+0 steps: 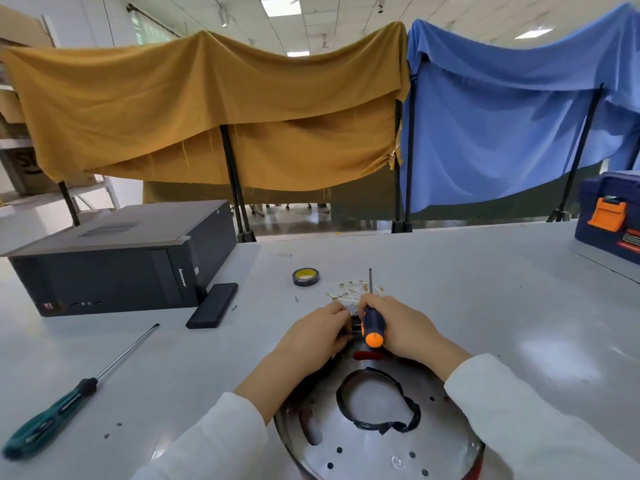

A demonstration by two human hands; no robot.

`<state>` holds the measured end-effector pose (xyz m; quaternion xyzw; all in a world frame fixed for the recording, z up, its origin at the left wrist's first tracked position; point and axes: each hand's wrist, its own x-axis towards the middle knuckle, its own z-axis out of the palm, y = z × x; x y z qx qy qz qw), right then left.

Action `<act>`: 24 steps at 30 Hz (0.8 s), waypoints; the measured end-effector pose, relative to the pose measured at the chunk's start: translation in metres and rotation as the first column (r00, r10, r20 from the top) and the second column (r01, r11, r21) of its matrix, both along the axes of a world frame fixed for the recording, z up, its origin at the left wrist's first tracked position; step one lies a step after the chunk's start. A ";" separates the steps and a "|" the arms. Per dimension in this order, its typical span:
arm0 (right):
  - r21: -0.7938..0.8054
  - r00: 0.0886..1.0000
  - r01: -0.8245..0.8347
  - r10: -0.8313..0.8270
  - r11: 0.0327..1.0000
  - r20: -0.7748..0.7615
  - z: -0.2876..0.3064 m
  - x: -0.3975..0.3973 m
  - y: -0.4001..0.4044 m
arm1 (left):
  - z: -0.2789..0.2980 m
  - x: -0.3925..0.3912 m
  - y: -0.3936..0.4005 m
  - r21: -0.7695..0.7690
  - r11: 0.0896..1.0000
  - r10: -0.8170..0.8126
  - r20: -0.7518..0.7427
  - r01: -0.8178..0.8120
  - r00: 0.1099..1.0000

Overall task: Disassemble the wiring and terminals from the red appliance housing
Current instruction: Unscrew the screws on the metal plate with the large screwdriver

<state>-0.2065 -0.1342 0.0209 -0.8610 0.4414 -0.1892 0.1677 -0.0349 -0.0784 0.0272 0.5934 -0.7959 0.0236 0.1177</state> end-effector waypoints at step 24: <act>-0.052 1.000 -0.002 0.002 0.999 -0.006 -0.007 0.000 -0.008 | 0.011 0.019 -0.008 0.153 0.978 0.192 -0.926 -0.141 0.326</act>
